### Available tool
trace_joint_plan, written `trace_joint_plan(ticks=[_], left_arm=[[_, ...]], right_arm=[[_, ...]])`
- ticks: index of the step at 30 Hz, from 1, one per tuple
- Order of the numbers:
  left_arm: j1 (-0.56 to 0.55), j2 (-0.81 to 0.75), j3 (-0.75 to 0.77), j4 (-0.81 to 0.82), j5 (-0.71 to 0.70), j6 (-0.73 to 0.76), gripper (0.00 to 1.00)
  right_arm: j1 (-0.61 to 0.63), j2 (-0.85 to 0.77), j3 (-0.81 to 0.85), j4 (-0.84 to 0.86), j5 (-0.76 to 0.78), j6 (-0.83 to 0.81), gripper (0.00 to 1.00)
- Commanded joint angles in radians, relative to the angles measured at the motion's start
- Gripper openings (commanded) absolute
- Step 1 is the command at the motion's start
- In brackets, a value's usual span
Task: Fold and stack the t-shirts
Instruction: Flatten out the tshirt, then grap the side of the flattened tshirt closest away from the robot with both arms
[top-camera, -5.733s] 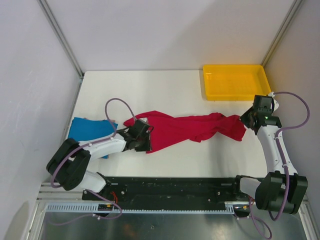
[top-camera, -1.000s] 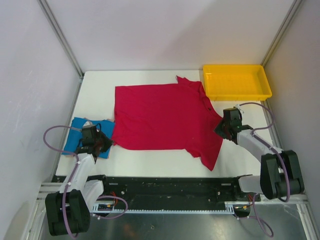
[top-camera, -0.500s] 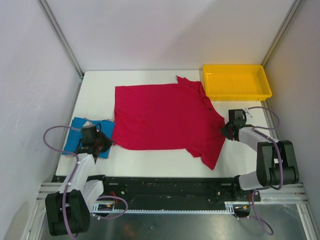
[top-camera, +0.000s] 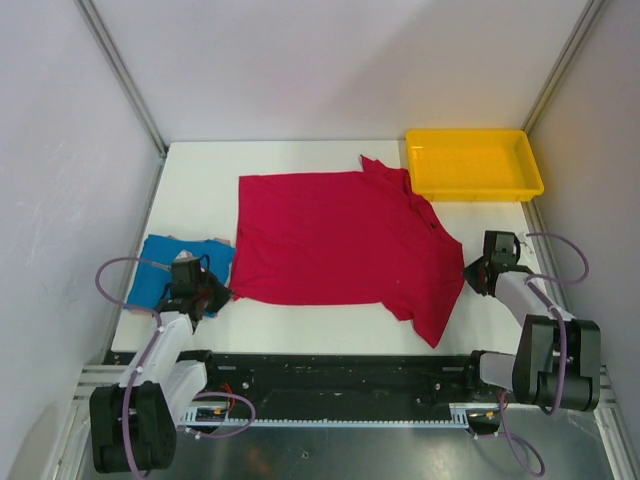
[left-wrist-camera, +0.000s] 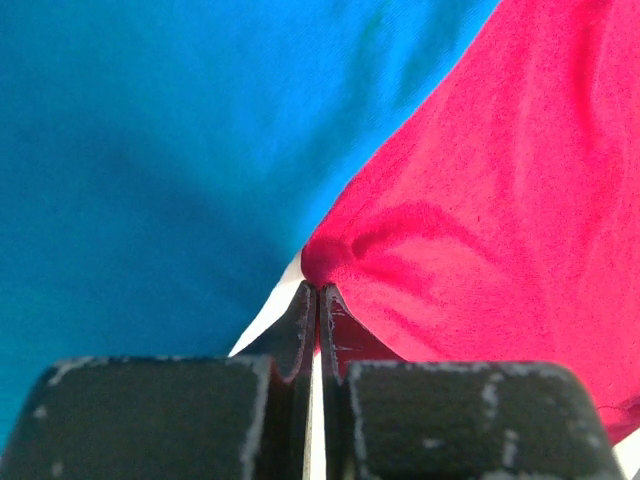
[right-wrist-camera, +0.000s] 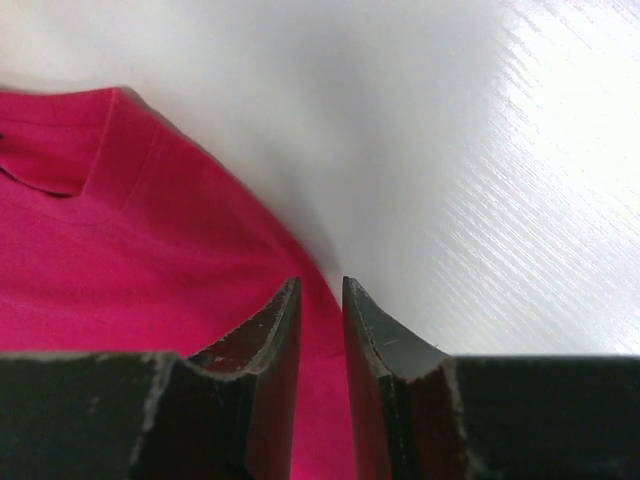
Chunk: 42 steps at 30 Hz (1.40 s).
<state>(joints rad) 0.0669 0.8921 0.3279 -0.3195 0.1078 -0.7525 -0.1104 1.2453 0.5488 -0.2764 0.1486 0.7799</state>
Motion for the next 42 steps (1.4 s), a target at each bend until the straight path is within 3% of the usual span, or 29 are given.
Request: trace_joint_plan(ticks=[1,8,11,17,24,30,42], left_arm=[[-0.008,-0.043,-0.028,0.003,-0.01,-0.046,0.01],[-0.034,-0.139,-0.008,-0.045,-0.007,-0.049,0.4],[-0.075,-0.18,0.058,-0.101,-0.07,-0.01,0.48],[-0.174,-0.17,0.088,-0.156,-0.181,-0.022,0.4],[-0.311,-0.21,0.047,-0.225,-0.382,-0.188,0.36],[-0.325,-0.199,0.043,-0.229,-0.423,-0.232,0.36],[-0.326,-0.195,0.036,-0.227,-0.433,-0.24,0.36]], right_arm=[[-0.011,-0.064,-0.003,-0.051,-0.017,-0.036,0.28],[0.007,-0.133,0.057,-0.12,-0.083,-0.082,0.42],[0.064,-0.142,0.092,-0.167,-0.089,-0.093,0.47],[0.188,-0.197,0.097,-0.29,-0.071,-0.082,0.47],[0.189,-0.293,0.059,-0.472,-0.094,-0.026,0.45],[0.194,-0.306,0.009,-0.551,-0.123,0.059,0.45],[0.25,-0.263,-0.086,-0.5,-0.105,0.133,0.45]])
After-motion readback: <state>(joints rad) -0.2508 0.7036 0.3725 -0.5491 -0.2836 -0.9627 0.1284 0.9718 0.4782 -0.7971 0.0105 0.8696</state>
